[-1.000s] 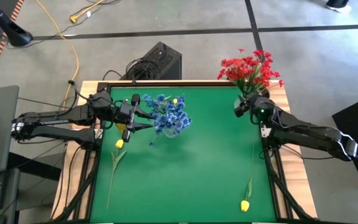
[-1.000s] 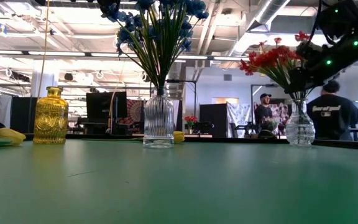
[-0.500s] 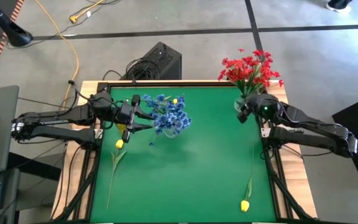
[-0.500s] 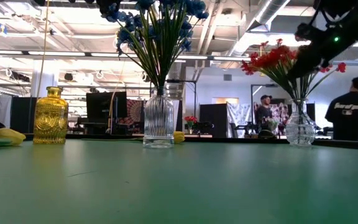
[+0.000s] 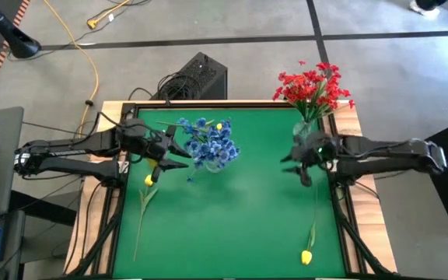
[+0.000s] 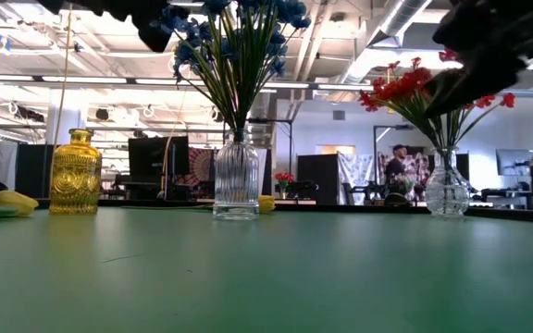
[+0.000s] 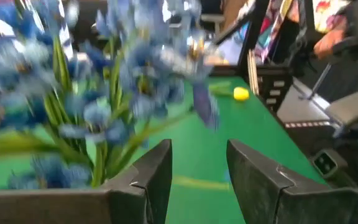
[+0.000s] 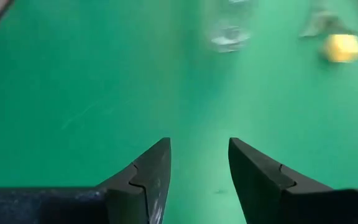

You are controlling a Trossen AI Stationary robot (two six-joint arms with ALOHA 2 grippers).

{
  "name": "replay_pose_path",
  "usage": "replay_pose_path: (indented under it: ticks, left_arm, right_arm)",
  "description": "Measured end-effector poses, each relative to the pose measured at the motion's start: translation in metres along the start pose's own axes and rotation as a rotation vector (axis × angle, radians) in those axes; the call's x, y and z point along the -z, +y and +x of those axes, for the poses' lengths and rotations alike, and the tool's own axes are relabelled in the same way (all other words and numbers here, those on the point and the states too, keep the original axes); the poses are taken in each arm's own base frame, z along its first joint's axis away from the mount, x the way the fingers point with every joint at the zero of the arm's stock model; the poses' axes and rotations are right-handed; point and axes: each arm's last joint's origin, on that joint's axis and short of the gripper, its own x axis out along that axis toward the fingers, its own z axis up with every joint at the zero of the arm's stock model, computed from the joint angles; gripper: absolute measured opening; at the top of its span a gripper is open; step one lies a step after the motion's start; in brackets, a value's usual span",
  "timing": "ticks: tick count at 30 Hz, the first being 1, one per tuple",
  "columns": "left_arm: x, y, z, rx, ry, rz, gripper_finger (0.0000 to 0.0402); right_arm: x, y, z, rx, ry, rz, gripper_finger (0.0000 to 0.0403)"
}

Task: Sort flowers into vase by color
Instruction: Put the bottom right yellow tulip into the yellow vase

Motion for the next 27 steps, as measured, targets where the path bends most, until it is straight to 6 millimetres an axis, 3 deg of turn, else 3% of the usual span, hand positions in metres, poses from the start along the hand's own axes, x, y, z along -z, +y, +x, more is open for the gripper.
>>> replay_pose_path:
  ticks: [8, 17, 27]
  left_arm:
    - [0.014, -0.001, -0.001, 0.000, 0.139, -0.058, 0.0141]
    - [0.025, -0.002, -0.003, -0.004, 0.246, -0.127, 0.0141]
    - [0.043, 0.002, -0.009, -0.204, 0.439, -0.187, 0.0141]
  right_arm:
    - [0.002, 0.047, 0.030, -0.231, 0.190, -0.155, 0.0187]
    - [-0.031, 0.093, 0.035, -0.337, 0.465, -0.228, 0.0187]
    - [-0.009, 0.137, 0.059, -0.448, 0.796, -0.354, 0.0187]
